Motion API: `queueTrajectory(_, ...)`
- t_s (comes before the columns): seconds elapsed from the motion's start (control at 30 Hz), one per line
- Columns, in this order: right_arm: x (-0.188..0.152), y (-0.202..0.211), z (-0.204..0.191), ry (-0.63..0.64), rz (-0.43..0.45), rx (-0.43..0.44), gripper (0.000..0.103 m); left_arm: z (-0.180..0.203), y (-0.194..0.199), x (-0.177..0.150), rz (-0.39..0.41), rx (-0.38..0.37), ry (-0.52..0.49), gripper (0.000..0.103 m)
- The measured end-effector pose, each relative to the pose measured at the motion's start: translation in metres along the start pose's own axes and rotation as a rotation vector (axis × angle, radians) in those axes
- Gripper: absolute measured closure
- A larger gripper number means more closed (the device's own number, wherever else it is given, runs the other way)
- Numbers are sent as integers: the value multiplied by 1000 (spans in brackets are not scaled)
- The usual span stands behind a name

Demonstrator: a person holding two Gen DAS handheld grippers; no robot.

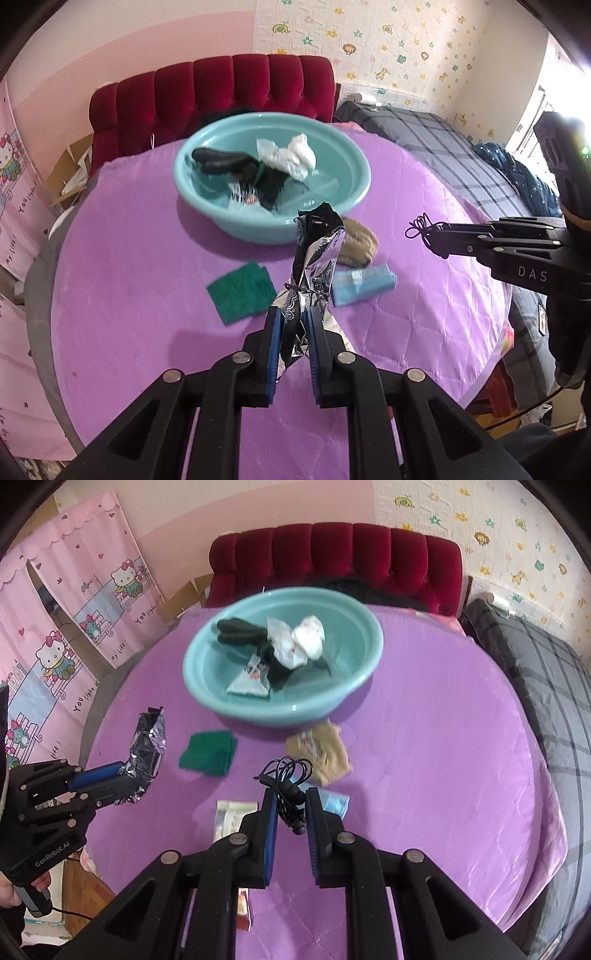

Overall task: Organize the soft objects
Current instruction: 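Carry the foil wrapper and black cable over the teal basin and release both inside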

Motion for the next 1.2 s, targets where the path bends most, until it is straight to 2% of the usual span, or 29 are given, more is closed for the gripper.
queueTrajectory(0.57,72,3,16,19,56,-10,88,-6,-15,69,27,-15,-3,88)
queueTrajectory(0.93,118,-21,26,51,56,-15,88,-18,-40,107,25,-1,0,88)
queueTrajectory(1.2,148,-44,36,26,56,-2,88,-26,-64,130,19,17,0,88)
Point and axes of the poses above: each gripper's, at about its wrist camera, not at the fingertips, and y roughly against the way its jaws point, z to its right, x to its top, the point moved 9 cm from there along -y, roughly the way its jaws point, and after that the axes turned 8 degrees about y, right-handed, at the moved point
